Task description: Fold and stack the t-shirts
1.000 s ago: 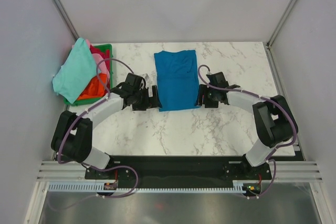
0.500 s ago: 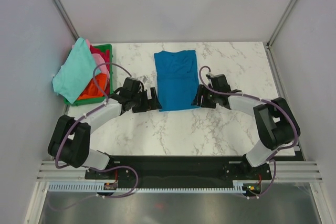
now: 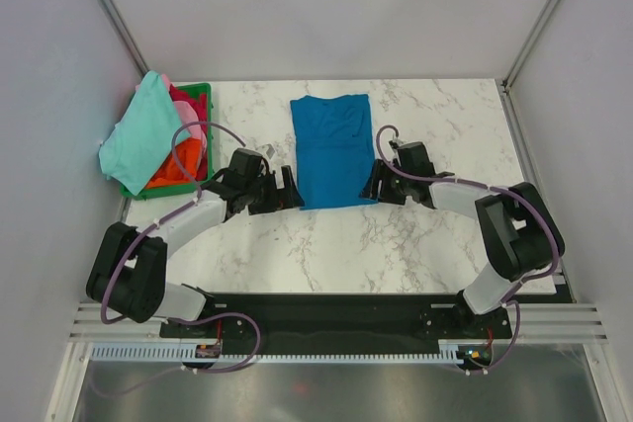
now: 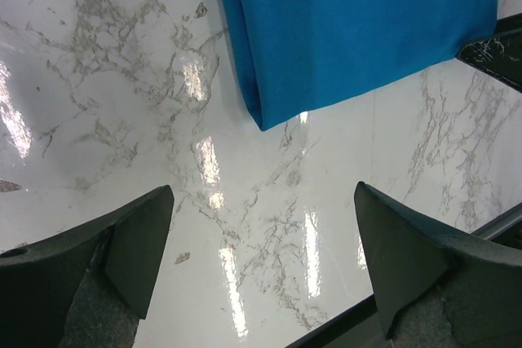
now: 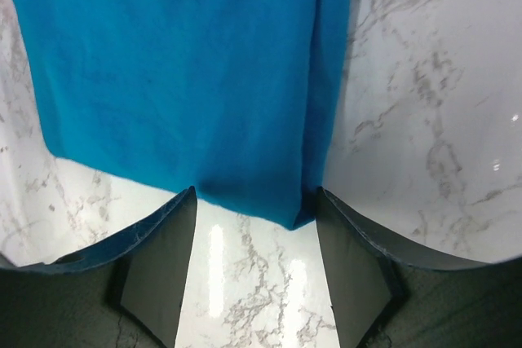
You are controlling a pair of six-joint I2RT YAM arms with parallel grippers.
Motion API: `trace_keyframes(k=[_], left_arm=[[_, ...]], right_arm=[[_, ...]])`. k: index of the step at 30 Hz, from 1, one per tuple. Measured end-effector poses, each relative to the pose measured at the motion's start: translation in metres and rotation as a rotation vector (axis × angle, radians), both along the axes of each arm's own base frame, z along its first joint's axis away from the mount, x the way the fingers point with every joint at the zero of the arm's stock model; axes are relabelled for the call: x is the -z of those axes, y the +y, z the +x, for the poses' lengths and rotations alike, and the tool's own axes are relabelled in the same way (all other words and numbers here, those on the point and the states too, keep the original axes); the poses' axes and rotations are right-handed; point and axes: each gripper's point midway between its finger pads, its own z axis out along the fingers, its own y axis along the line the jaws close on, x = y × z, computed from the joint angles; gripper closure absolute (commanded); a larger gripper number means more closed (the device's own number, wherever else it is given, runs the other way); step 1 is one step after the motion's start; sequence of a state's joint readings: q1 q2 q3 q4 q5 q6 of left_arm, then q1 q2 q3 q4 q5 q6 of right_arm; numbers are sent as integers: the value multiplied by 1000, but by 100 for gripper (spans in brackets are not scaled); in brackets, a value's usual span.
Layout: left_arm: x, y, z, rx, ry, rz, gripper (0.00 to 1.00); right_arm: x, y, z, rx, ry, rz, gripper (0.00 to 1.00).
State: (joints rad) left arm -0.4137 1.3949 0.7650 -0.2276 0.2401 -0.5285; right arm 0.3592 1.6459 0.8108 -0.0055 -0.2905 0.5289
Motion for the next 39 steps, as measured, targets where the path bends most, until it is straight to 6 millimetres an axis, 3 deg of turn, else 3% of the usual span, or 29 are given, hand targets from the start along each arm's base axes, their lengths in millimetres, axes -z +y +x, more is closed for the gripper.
trace_keyframes(k=[10,13,17,23,26,32,39], left_arm=[[0,-1,2,-1,-14,-9,0],[4,0,0,-1,-4,-6,0],[7,-1,0,1,-5,-10,0],[15,-2,1,-9,1,-18,1],[23,-3,1,-21,11,-27,15],[36,-12,7,-36,19,-78,22],[43,-24,19,-53,9,-143,46]], right_arm=[[5,-9,6,44,-16,-35,36],[7,-11,6,49,-24,-43,50],[11,-13,6,59,-25,-36,60],[17,-9,9,62,-33,-7,91],[18,-9,8,61,-37,-3,99],[19,-7,7,58,-50,20,100],[19,-6,7,53,-66,39,100]])
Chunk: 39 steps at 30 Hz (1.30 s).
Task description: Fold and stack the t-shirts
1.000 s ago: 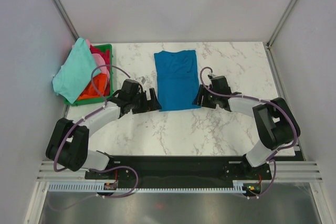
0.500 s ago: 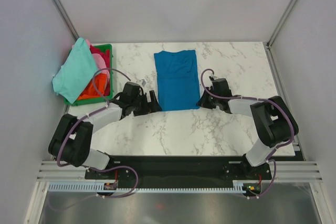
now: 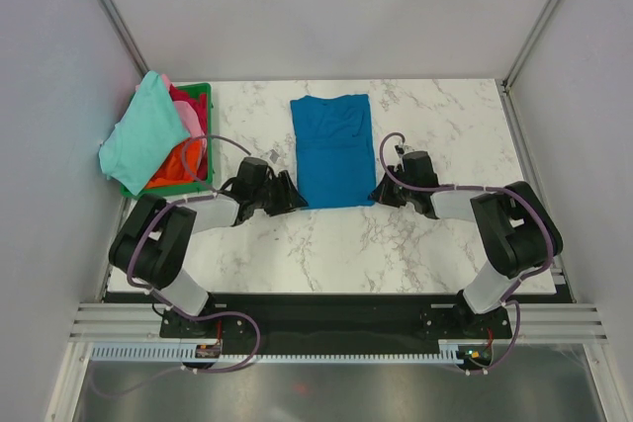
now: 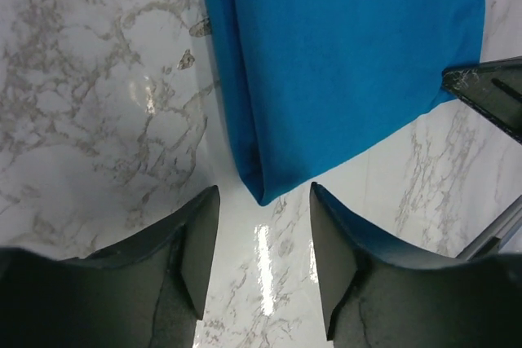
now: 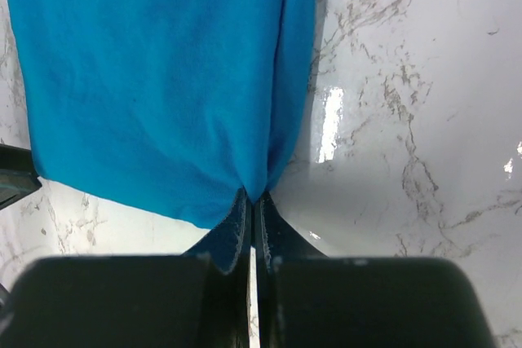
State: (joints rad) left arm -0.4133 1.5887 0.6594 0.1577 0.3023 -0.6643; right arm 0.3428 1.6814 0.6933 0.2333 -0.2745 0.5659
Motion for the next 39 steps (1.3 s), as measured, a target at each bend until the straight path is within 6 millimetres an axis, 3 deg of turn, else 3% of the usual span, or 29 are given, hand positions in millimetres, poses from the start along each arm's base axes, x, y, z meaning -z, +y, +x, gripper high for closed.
trace_keyframes(k=[5,8,9,12,18,21,27,32,36,39], left_arm=[[2,-7,5,4,-8,-32,54],[5,-9,6,1,-3,-40,69],[7,-10,6,0,1,-40,87],[12,-11,4,1,18,-37,98],[11,-13,2,8,16,-25,98],[3,-15,-11,28,15,1,98],[-54,-33,-59,124,-110,-2,98],[-97,-42,-106,202,-185,-30,98],[-113,-36,-137,224,-180,-41,98],[-119,-29,-146,214,-164,-37,98]], right_arm=[[0,1,0,-4,-6,6,100],[0,1,0,-7,-6,8,100],[0,2,0,-8,-5,10,100],[0,3,-1,-14,-4,17,100],[-1,5,-4,-16,11,32,100],[-2,1,-14,-12,44,17,100],[-10,-16,-62,-8,146,-32,100],[-47,-22,-98,-25,123,-21,100],[-83,-25,-118,-22,68,20,100],[-103,-27,-131,-26,58,30,100]])
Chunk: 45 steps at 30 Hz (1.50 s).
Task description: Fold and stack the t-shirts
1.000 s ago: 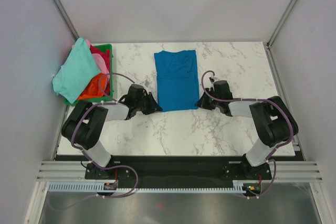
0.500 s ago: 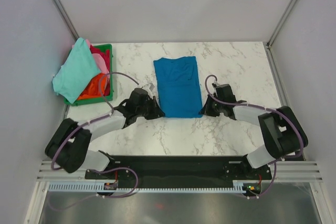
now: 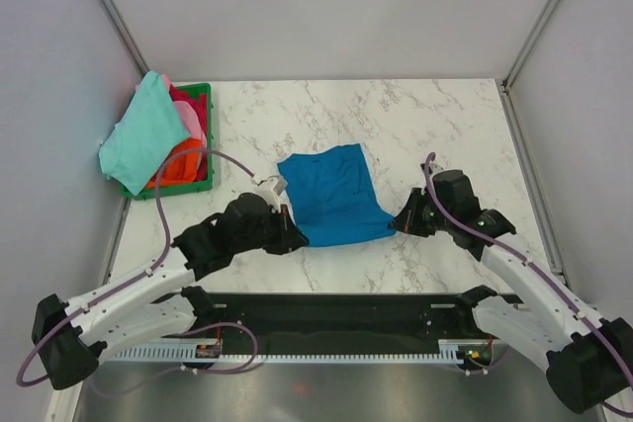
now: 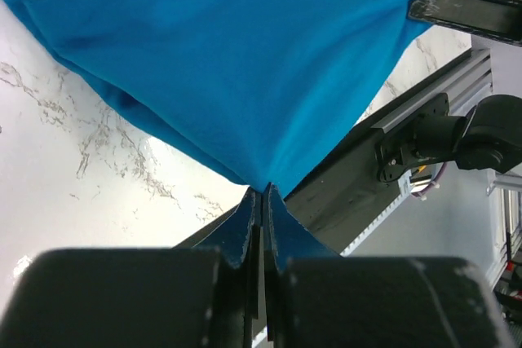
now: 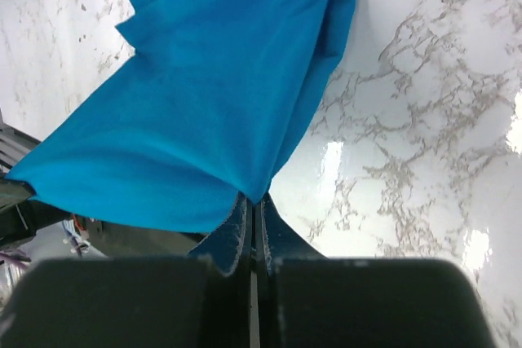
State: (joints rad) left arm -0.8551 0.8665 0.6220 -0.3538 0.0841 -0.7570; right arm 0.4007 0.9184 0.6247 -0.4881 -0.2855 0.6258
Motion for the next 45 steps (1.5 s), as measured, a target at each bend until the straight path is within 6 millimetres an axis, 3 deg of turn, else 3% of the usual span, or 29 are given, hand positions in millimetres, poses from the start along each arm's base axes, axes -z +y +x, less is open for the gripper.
trace_keyframes(k=[5,10,18,33,40,43,45], left_arm=[[-19,4,3,-34,1,15,98],[-42,1,21,-79,-28,38,98],[-49,13,63,-179,-19,82,98],[-13,44,133,-253,129,106,98],[-8,51,196,-272,154,119,98],[9,50,229,-279,176,145,98],[31,50,252,-284,221,170,98]], right_arm=[[-31,-1,7,12,-19,-19,100],[-53,-1,31,33,-49,-68,100],[-66,7,78,32,-62,-144,100],[-46,33,150,0,-18,-223,100],[-27,42,207,26,-4,-249,100],[-16,43,241,52,-7,-262,100],[-3,44,263,67,-5,-265,100]])
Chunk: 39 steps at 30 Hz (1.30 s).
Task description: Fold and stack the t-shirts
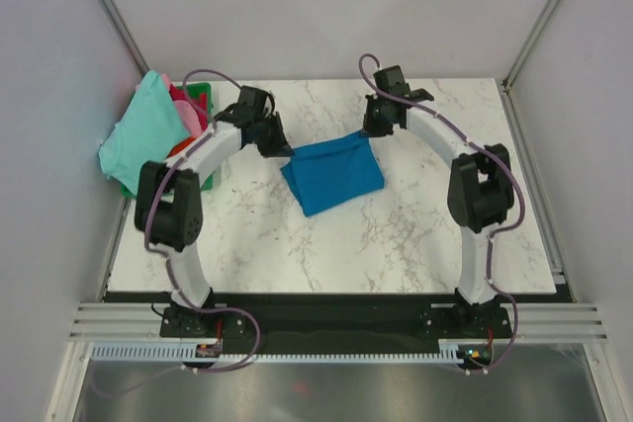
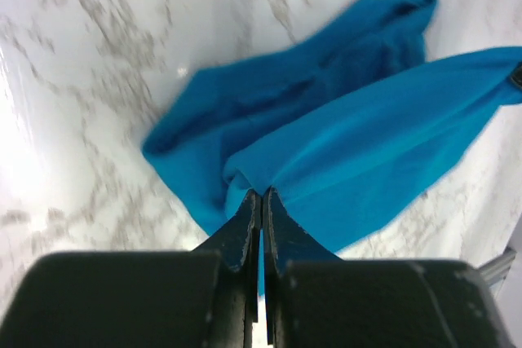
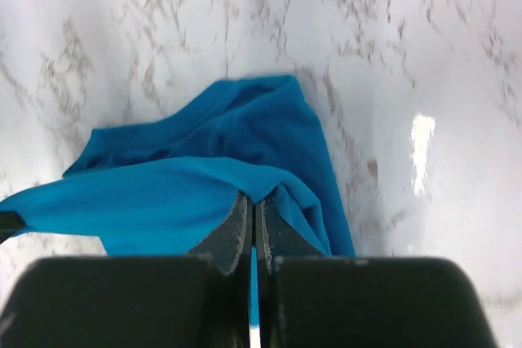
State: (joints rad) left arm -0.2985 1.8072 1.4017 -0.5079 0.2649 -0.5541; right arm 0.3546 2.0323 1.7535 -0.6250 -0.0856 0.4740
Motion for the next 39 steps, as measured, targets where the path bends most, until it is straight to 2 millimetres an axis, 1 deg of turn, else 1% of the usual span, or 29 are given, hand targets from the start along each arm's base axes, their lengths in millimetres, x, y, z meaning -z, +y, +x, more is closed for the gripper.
trace_keyframes(k=[1,2,3,4,5,7,8,9,10,11,12,13,14,15,16,17,19,22,24,25,27,29,31,33,34,38,39], left_arm=[[13,0,15,-5,22,5,98],[26,1,26,-13,44,10,98],[36,4,33,-20,65,15,98],[49,7,40,-30,90,18,98],[59,10,44,-36,112,21,98],[77,15,46,-46,156,24,98],[83,17,45,-50,172,27,98],[85,19,43,-52,183,25,98],[85,19,43,-52,185,24,98],[84,19,44,-53,182,23,98],[83,19,44,-53,180,23,98],[81,19,44,-52,177,22,98],[79,19,43,-53,176,22,98],[76,20,42,-53,175,22,98],[72,21,41,-54,172,21,98],[67,21,40,-54,167,20,98],[52,21,40,-54,142,12,98],[19,21,39,-52,84,-5,98],[-7,20,38,-47,34,-23,98],[-19,20,36,-44,11,-34,98],[-38,20,29,-40,-24,-48,98],[-46,22,19,-39,-33,-52,98],[-44,26,4,-44,-21,-48,97],[-31,33,-10,-59,13,-29,96],[-21,38,-17,-71,39,-13,98],[23,61,-32,-123,158,14,98],[35,69,-34,-142,190,20,96]], right_arm=[[10,0,11,6,8,0,100],[20,1,22,9,14,2,100],[31,2,31,11,24,5,96],[43,3,38,7,40,10,94],[55,5,44,0,52,14,92],[76,9,49,-16,82,19,92],[82,10,50,-24,91,22,91],[88,12,50,-32,102,27,91],[89,14,50,-42,106,35,90],[88,15,51,-47,103,41,86],[86,15,52,-52,98,47,69],[83,16,54,-54,89,56,56],[81,15,58,-54,77,59,45],[81,12,60,-56,68,58,31],[80,9,62,-53,61,56,28],[80,6,64,-48,58,55,27],[79,-3,68,-36,49,54,25],[79,-17,69,-12,45,55,24],[78,-26,66,3,46,56,23],[76,-31,65,10,43,57,23],[72,-39,60,23,41,61,22],[68,-46,55,37,35,67,20],[66,-53,46,47,33,74,20],[67,-56,38,51,36,88,20],[68,-57,34,51,38,93,20],[79,-57,19,41,59,111,19],[82,-56,14,36,70,116,20]])
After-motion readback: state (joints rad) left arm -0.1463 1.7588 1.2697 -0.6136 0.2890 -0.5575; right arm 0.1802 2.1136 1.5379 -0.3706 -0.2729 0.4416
